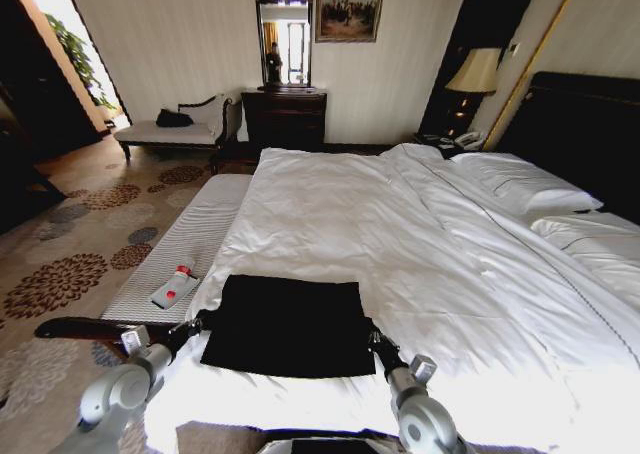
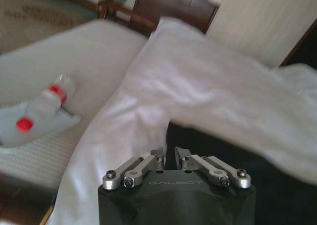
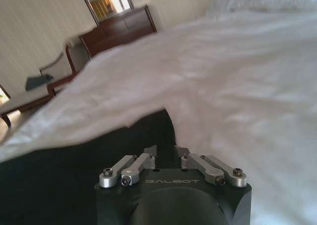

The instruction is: Fold the clothes on the bed.

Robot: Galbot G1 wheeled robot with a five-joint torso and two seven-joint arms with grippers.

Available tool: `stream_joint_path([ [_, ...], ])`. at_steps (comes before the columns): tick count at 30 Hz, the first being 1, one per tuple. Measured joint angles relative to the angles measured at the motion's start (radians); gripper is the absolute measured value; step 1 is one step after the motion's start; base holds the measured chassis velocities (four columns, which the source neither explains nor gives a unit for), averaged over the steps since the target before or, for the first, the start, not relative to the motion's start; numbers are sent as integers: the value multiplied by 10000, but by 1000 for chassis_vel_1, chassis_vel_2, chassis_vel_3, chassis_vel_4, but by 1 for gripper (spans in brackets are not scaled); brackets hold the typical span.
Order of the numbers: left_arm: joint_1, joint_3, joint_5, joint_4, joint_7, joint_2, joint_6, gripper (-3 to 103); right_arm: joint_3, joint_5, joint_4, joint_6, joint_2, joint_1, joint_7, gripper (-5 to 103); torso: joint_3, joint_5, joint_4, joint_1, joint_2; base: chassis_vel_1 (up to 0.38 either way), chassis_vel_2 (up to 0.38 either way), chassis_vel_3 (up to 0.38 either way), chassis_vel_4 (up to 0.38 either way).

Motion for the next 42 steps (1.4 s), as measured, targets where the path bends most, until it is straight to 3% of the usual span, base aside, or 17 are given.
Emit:
stream_joint_path([
  [3,-113,-1024,-889,-875,78,-193,-89,29,526,-133,921,99,175,-192,-6,35,-1,0,-1,-1,0,0,0,0,0],
  [4,-113,-1024,-889,-875,78,-193,-89,29,526,-133,921,99,175,-192,-6,35,-1,0,-1,-1,0,0,0,0,0],
  [6,-524,-1779,-1832,-1319,-97,-255,-71,40,1139,350,1422,71,388,81,30,41,-1,1,-1,-1,0,0,0,0,0],
  [7,-842,-2104,-2224,-1381,-331,-249,-8,45,1539,860,1611,-42,507,383,112,51,-1,2,-4,-1,0,0,0,0,0],
  [9,-951,-2168,-2294,-1362,-399,-238,16,45,1696,1072,1647,-123,543,530,168,51,0,2,-2,0,0,0,0,0,0],
  [11,-1400,-2122,-2350,-951,-851,-195,162,57,2131,1856,1476,-475,563,1165,432,62,0,0,-1,1,0,0,0,0,0],
  [13,-1600,-1747,-2018,-642,-1044,-283,240,68,2188,2348,1074,-767,542,1610,610,73,1,-3,-2,1,0,0,0,0,0],
  [15,-1644,-1626,-1848,-560,-1065,-337,250,68,2179,2479,918,-864,536,1731,623,73,1,-3,-2,1,0,0,0,0,0],
  [16,-1708,-1386,-1438,-375,-1093,-464,270,74,2080,2659,512,-1034,532,1979,610,79,1,-3,-4,0,-1,0,0,0,0],
  [17,-1739,-1115,-784,-110,-1143,-617,305,84,1887,2742,-182,-1142,552,2342,380,85,1,-1,-4,0,0,0,0,0,0],
  [19,-1742,-1015,-507,16,-1162,-670,327,84,1809,2757,-456,-1163,566,2484,246,90,1,0,-3,0,0,0,0,0,0],
  [21,-1735,-781,371,612,-1296,-809,376,94,1487,2905,-1589,-1169,634,3065,-598,98,2,0,-2,1,0,0,0,0,0],
  [23,-1733,-805,552,941,-1389,-883,396,100,1297,3150,-2335,-1179,649,3545,-1397,100,2,1,-2,1,-1,0,0,0,0],
  [24,-1733,-805,552,941,-1389,-883,396,100,1297,3150,-2335,-1179,649,3545,-1397,100,2,1,-2,1,-1,0,0,0,0],
  [29,-1513,-1064,532,1334,-1688,-1073,471,100,847,3302,-4219,-1203,575,4725,-3398,100,1,0,4,2,-1,0,0,0,0],
  [37,-1632,-970,76,1228,-1749,-1058,518,100,790,3353,-5455,-1216,793,5015,-4082,100,0,-2,-10,1,-1,0,0,0,0],
  [42,-1613,-1041,-390,778,-1220,-1136,156,100,673,3250,-6334,-1213,1071,5339,-4504,100,0,-1,-1,1,0,0,0,0,0],
])
